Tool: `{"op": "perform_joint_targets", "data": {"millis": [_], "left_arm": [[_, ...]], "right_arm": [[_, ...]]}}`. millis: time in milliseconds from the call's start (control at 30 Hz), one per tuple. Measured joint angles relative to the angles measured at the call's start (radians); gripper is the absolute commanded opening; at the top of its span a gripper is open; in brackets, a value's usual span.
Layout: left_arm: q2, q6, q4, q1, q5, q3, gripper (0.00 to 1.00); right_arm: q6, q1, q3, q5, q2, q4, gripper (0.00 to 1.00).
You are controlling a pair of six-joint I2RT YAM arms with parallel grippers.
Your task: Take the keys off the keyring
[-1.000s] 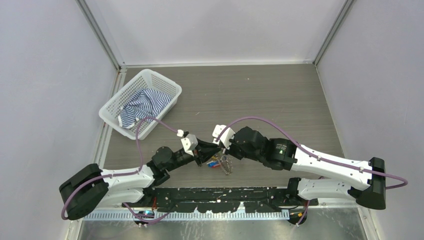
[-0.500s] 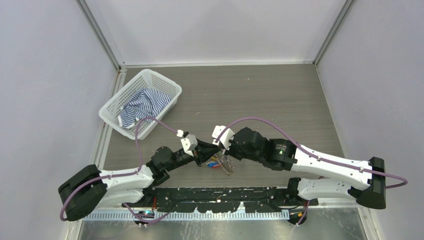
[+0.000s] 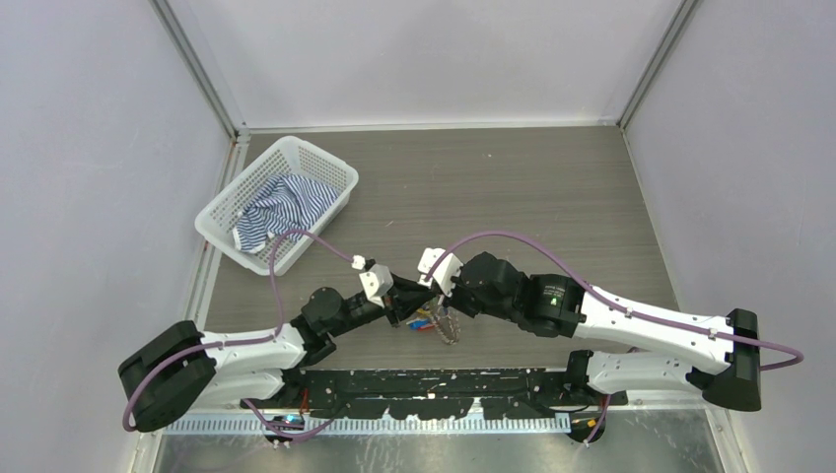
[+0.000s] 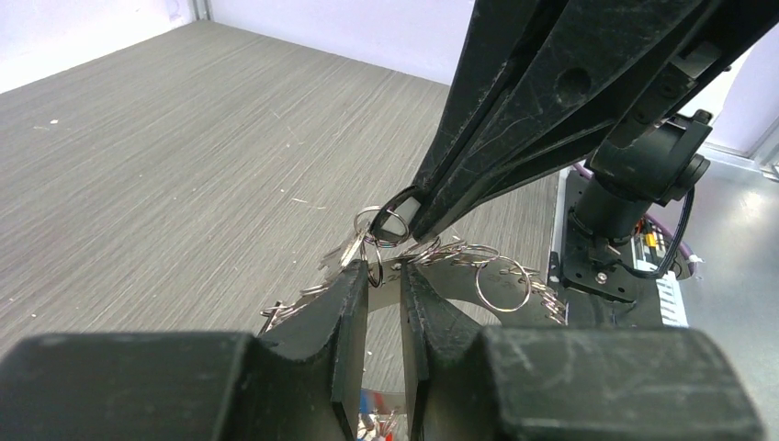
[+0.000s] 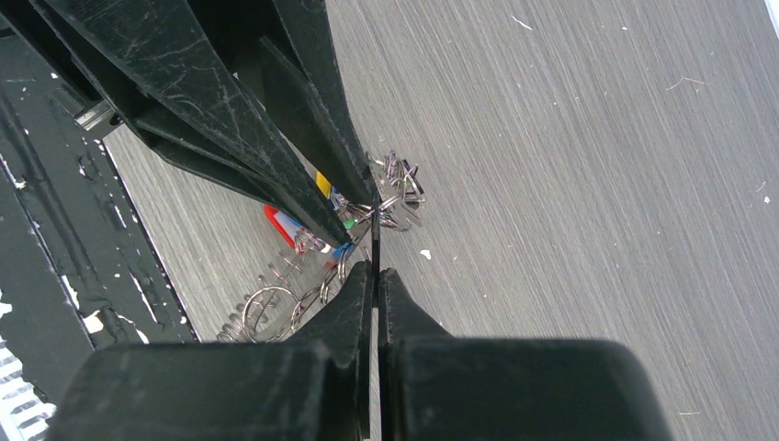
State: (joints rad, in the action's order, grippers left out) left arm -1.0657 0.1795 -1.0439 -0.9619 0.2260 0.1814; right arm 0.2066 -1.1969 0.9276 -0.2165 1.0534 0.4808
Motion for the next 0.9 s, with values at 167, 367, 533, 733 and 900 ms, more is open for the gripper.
{"op": "perform_joint_targets", "data": {"millis": [167, 367, 533, 733, 900], "left_arm": [[-0.011, -0.001, -0.002, 0.0, -0.004, 0.005, 0.23], [-0.011, -0.002, -0.003, 0.0, -0.009, 0.01, 0.23], [-0.011, -0.004, -0.001, 0.0, -0.015, 0.016, 0.15], [-0.014, -0.009, 0.025, 0.001, 0.002, 0.032, 0.0], [-0.016, -0.037, 0.047, 0.0, 0.017, 0.039, 0.0]], "right_arm": [[0.0, -0.001, 0.0, 0.0, 0.0, 0.003, 0.01], [0.0, -0.002, 0.0, -0.002, 0.0, 0.005, 0.01], [-0.001, -0.004, 0.0, -0.003, 0.0, 0.009, 0.01], [-0.003, -0.005, 0.0, -0.018, 0.0, 0.014, 0.01], [-0.004, -0.006, 0.0, -0.061, 0.0, 0.028, 0.01]]}}
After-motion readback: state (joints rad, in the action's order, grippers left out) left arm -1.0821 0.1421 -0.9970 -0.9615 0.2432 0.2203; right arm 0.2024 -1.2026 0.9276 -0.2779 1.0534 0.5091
